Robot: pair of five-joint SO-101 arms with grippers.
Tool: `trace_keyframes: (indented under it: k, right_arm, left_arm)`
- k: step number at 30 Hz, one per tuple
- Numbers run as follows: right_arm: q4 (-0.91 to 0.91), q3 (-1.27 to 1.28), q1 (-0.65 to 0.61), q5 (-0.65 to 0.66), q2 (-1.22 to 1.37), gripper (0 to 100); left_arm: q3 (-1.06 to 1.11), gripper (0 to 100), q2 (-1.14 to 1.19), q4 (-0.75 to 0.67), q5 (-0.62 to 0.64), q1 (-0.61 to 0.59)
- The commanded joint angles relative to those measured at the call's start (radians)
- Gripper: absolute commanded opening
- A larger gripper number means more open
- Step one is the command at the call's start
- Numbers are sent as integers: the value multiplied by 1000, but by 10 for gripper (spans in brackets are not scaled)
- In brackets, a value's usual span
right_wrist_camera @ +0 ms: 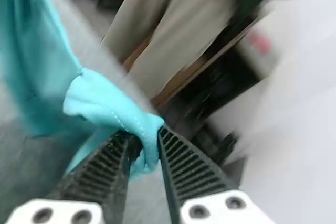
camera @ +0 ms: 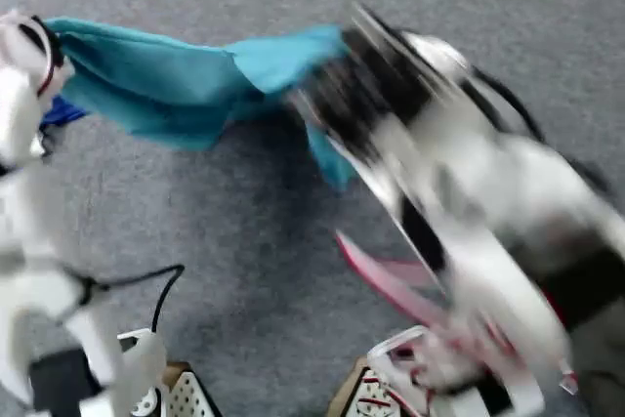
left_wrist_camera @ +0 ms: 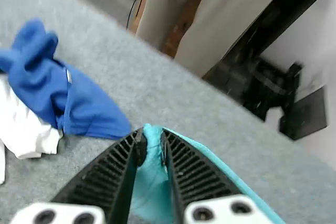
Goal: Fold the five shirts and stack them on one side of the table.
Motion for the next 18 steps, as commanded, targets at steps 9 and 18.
trace_keyframes:
  k: [9,18]
  right_arm:
    - [-143,-33,305,9,-354,5]
    - [-249,128,323,106,-292,5]
  left_arm:
    - [-37,19,-484,114,2,8]
    - [155,20,-544,107,2,37]
